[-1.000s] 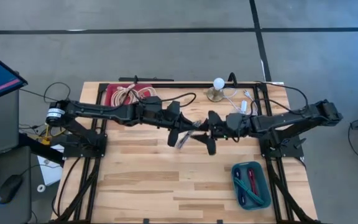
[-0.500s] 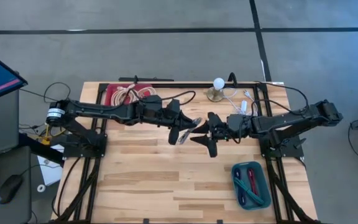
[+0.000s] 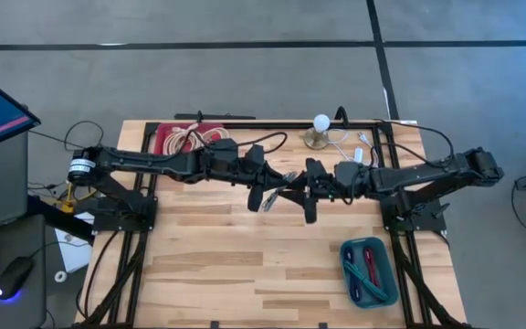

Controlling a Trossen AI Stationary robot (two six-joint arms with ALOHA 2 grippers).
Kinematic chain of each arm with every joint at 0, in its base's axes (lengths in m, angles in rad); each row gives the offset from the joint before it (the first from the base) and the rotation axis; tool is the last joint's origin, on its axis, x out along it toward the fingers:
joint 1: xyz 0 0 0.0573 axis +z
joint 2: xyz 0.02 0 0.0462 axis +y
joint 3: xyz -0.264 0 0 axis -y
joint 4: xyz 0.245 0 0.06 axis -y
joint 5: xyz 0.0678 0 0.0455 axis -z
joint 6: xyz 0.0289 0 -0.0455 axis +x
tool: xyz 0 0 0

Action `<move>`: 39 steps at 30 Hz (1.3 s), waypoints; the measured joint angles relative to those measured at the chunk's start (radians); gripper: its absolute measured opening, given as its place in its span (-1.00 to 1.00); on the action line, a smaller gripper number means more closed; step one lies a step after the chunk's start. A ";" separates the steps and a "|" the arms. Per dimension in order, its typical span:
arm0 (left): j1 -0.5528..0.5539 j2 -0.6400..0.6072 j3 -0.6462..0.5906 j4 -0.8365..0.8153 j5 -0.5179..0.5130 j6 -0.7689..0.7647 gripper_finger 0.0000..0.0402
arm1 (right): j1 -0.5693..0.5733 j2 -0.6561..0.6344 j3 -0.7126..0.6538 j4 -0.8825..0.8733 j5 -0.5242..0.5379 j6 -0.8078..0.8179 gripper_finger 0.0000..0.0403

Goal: Pick & Place USB Port
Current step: Put the black and white charger cable into the blue bin

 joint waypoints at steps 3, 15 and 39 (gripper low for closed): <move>0.000 0.000 0.000 -0.001 -0.001 0.004 -0.87 | -0.006 0.000 0.000 0.000 0.000 -0.006 -0.61; 0.000 0.000 0.000 -0.003 0.001 0.004 -0.87 | -0.006 0.000 0.000 -0.003 0.001 -0.017 -0.91; 0.055 -0.182 -0.001 -0.300 -0.051 0.071 -0.74 | 0.106 -0.376 -0.001 -0.610 0.120 0.205 -0.99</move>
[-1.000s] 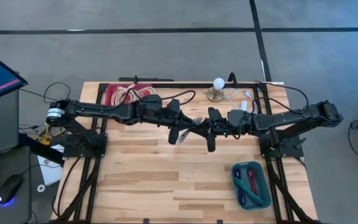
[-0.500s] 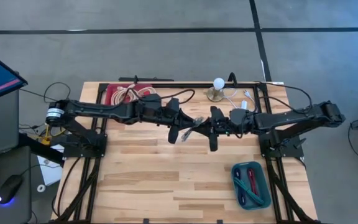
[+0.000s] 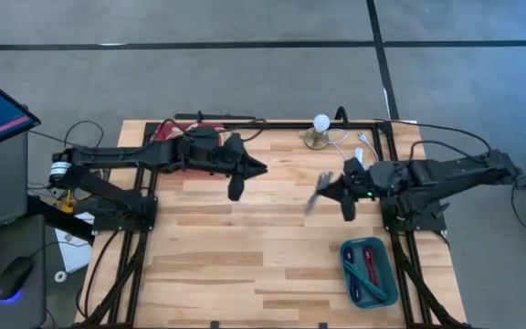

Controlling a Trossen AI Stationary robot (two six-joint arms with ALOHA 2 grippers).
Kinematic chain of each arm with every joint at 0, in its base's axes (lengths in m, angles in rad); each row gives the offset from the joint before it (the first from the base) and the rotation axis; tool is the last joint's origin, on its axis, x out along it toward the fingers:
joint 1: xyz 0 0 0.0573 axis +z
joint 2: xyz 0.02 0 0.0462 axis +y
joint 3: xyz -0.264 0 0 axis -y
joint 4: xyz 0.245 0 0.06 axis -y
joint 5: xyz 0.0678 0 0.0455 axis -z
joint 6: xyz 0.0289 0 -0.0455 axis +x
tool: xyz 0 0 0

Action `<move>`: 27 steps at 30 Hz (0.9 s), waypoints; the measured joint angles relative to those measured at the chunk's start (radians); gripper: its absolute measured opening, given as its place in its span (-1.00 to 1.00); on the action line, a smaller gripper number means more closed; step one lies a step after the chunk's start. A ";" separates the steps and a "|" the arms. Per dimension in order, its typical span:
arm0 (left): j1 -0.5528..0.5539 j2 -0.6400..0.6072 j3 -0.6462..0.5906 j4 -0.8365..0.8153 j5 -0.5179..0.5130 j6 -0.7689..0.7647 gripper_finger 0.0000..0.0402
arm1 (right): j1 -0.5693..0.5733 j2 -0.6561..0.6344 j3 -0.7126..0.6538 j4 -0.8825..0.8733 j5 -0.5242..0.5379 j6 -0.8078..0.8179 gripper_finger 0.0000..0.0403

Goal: Pick & Place USB Port
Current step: Put the black and white charger cable into the blue bin

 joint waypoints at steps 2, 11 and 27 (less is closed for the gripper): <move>0.006 -0.019 0.000 -0.016 -0.018 0.000 -0.74 | 0.049 -0.032 0.000 -0.092 0.013 0.117 -1.00; 0.037 -0.044 0.000 -0.029 -0.033 0.000 -0.76 | 0.313 -0.057 0.000 -0.288 0.066 0.589 -1.00; 0.064 -0.043 0.000 -0.042 -0.032 0.000 -0.76 | 0.594 0.035 0.075 -0.722 -0.051 1.179 -1.00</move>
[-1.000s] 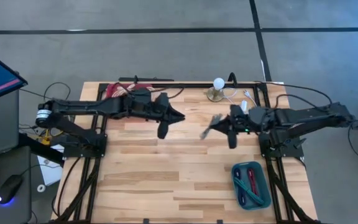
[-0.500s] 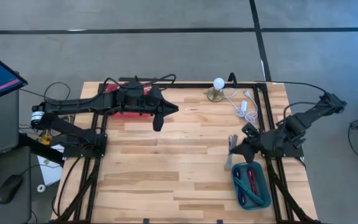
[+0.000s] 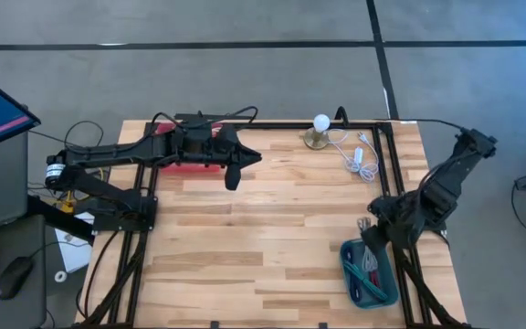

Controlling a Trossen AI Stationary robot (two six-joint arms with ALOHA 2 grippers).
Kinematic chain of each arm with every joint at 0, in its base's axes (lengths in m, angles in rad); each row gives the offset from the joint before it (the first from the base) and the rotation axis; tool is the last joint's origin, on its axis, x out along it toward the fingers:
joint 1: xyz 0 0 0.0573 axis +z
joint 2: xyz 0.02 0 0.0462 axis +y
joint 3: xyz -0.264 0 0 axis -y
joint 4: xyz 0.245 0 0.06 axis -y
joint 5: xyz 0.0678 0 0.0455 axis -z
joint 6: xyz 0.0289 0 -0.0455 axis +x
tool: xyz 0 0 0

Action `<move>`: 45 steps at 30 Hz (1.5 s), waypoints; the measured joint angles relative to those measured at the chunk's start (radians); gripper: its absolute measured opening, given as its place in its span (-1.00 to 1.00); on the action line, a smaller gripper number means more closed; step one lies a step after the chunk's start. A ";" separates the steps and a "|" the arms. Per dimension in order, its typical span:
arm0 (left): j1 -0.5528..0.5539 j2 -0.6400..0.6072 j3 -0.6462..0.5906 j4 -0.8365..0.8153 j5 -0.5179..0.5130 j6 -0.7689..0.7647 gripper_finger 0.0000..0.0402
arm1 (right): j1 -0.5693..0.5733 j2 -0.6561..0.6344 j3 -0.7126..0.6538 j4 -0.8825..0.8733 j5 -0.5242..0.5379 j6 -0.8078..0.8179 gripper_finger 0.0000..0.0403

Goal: Pick & Place USB Port
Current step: Put the black and white charger cable into the blue bin

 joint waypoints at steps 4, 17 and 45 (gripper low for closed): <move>0.000 0.000 0.000 0.000 0.000 0.000 -0.76 | -0.001 0.062 0.000 0.001 -0.078 0.040 -1.00; 0.000 0.000 0.000 0.000 0.000 0.041 -0.76 | 0.005 0.277 0.000 0.022 -0.252 0.116 -1.00; 0.000 0.001 -0.001 0.000 0.000 0.041 -0.76 | 0.030 0.492 0.000 0.141 -0.425 0.051 -0.64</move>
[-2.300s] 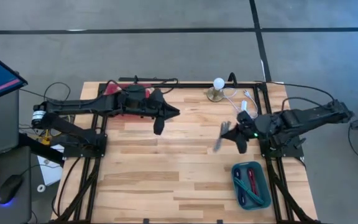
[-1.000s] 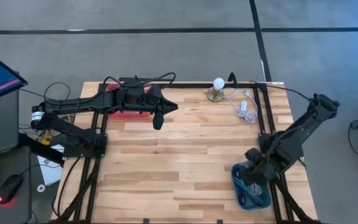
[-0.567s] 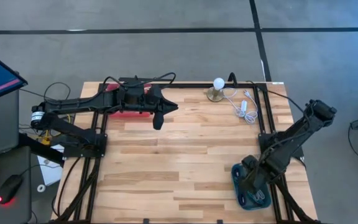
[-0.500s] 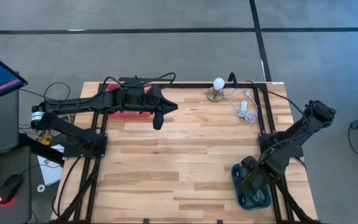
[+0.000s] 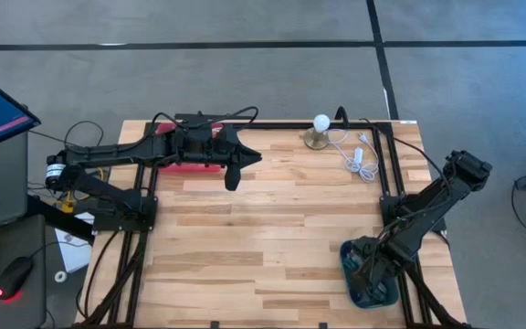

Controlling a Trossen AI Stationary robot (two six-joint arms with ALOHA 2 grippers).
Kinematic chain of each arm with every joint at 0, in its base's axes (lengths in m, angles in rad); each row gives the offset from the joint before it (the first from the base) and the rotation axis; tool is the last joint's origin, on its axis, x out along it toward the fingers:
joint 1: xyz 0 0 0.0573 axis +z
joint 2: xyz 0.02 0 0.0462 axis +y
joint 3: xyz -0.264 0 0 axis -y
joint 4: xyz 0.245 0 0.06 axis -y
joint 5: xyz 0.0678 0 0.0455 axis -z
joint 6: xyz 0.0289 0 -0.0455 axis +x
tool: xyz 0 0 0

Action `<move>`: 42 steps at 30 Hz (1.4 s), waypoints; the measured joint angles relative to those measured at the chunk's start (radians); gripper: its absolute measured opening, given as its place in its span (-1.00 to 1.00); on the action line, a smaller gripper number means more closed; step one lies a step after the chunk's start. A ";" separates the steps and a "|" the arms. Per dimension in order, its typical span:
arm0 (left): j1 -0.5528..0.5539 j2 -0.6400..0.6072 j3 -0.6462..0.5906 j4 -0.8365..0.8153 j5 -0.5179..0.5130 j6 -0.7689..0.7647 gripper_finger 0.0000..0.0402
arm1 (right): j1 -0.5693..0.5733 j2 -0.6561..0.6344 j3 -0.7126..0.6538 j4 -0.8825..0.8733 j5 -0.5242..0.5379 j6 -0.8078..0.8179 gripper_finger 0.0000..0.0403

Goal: Pick & Place USB Port
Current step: Put the black and white charger cable into the blue bin, then return to Home Position

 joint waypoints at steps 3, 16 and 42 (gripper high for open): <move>0.000 0.000 0.000 0.000 0.000 0.000 -0.76 | -0.007 -0.030 0.000 0.046 -0.031 -0.070 -0.63; -0.001 -0.091 -0.001 -0.001 0.000 0.147 -0.76 | -0.103 -0.223 0.000 0.088 0.295 -0.372 -0.68; -0.004 -0.833 -0.444 0.010 -0.086 0.085 -0.76 | -0.215 -0.669 0.000 0.335 1.063 -1.284 -0.69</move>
